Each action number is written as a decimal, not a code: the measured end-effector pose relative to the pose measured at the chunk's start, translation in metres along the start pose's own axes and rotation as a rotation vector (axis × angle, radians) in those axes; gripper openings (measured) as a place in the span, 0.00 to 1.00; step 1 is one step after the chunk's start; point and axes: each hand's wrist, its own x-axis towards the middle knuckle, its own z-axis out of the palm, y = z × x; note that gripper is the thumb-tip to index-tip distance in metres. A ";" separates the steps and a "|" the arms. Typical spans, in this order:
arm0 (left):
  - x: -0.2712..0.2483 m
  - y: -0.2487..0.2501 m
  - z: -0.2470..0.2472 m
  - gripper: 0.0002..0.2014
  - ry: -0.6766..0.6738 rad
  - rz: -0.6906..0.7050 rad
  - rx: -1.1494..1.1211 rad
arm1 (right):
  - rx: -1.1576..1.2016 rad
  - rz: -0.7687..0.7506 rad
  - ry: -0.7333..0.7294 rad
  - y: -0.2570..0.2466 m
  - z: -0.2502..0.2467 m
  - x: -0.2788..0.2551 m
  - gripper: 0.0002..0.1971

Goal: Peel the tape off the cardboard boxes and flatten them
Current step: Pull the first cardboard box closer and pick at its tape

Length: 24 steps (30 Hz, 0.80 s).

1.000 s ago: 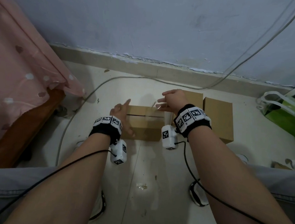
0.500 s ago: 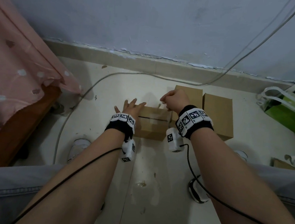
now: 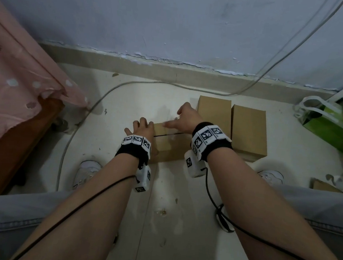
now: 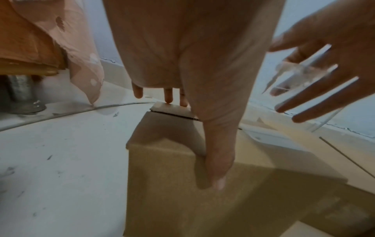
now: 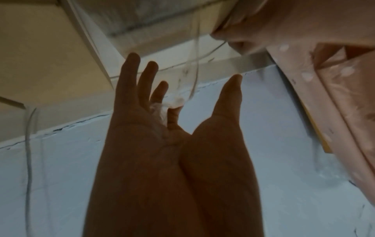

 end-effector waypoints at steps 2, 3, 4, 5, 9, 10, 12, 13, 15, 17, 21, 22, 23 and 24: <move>0.000 0.000 0.002 0.48 0.001 -0.010 -0.007 | 0.006 -0.006 0.061 0.003 0.010 0.001 0.40; 0.000 -0.001 0.003 0.48 0.000 -0.014 -0.014 | 0.002 -0.022 0.114 0.004 0.012 0.002 0.35; 0.000 -0.002 0.003 0.48 -0.002 -0.016 -0.021 | 0.000 -0.042 0.170 0.004 0.013 0.004 0.28; -0.001 -0.002 0.003 0.48 -0.008 -0.018 -0.027 | 0.007 -0.058 0.214 0.004 0.013 0.006 0.21; -0.002 -0.007 0.002 0.50 -0.043 -0.020 -0.051 | 0.152 -0.080 0.280 0.010 0.009 0.012 0.15; -0.002 -0.008 0.003 0.51 -0.054 -0.023 -0.064 | 0.186 -0.080 0.288 0.011 0.009 0.012 0.17; -0.003 -0.014 0.005 0.53 -0.077 -0.031 -0.115 | 0.247 -0.066 0.259 0.013 0.009 0.008 0.28; -0.004 -0.017 0.006 0.53 -0.086 -0.032 -0.139 | 0.284 -0.050 0.226 0.014 0.009 0.006 0.33; -0.006 -0.023 0.007 0.54 -0.094 -0.024 -0.160 | 0.359 0.020 0.174 0.019 0.013 0.007 0.33; -0.007 -0.028 0.005 0.54 -0.090 -0.020 -0.157 | 0.333 0.067 0.169 0.023 0.017 0.013 0.20; -0.010 -0.035 0.003 0.53 -0.093 -0.055 -0.147 | 0.280 0.124 0.242 0.037 0.012 0.024 0.05; -0.010 -0.037 0.003 0.53 -0.094 -0.068 -0.138 | 0.273 0.141 0.266 0.041 0.006 0.027 0.06; -0.011 -0.040 0.003 0.53 -0.095 -0.081 -0.127 | 0.284 0.170 0.300 0.044 -0.002 0.028 0.07; -0.011 -0.043 0.003 0.53 -0.094 -0.091 -0.121 | 0.317 0.200 0.344 0.047 -0.010 0.030 0.09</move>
